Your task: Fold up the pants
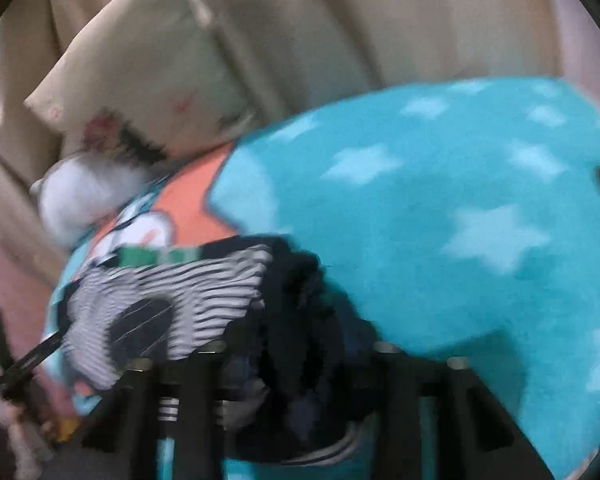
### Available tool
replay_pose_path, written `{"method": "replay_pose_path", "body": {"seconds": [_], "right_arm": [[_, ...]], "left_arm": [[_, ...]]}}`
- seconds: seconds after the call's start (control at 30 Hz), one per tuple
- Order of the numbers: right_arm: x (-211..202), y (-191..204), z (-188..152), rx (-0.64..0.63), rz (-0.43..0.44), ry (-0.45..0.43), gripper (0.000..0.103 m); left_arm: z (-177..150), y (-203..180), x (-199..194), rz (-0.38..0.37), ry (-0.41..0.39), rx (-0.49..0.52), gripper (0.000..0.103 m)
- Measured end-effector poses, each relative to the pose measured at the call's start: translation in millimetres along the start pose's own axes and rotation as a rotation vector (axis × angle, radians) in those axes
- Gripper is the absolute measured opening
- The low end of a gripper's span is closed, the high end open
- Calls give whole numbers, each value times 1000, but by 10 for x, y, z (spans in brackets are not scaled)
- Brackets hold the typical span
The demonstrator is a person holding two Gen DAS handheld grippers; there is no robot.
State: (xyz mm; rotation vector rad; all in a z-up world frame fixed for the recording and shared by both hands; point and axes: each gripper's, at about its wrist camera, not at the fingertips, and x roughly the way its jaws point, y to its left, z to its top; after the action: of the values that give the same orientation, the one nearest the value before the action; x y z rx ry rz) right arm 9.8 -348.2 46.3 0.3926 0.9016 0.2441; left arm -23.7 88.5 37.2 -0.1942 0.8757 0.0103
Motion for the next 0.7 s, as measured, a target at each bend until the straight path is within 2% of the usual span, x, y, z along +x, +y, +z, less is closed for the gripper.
{"method": "replay_pose_path", "body": {"seconds": [0.1,0.2,0.33,0.43,0.57,0.7], "right_arm": [[-141,102,161,-74,-56,-69,27],[-348,65,363,-84,-69,-144,27],[-362,-104,439,-69,-131,-155,27],[-201,-254,365,-29,-209,-111,42],[-287,-347,260,8,-249,-143,48],[-582,-253,233,4,-267,-248,48]], "left_arm": [[80,107,-139,23,-53,-48,76],[160,235,-252,60,-91,-86,76],[211,427,-264,88,-80,-146,76],[221,480,-144,88,-31,-171,76],[222,324,-62,66,-3,-133,76],[239,102,-112,21,-36,-76,76]]}}
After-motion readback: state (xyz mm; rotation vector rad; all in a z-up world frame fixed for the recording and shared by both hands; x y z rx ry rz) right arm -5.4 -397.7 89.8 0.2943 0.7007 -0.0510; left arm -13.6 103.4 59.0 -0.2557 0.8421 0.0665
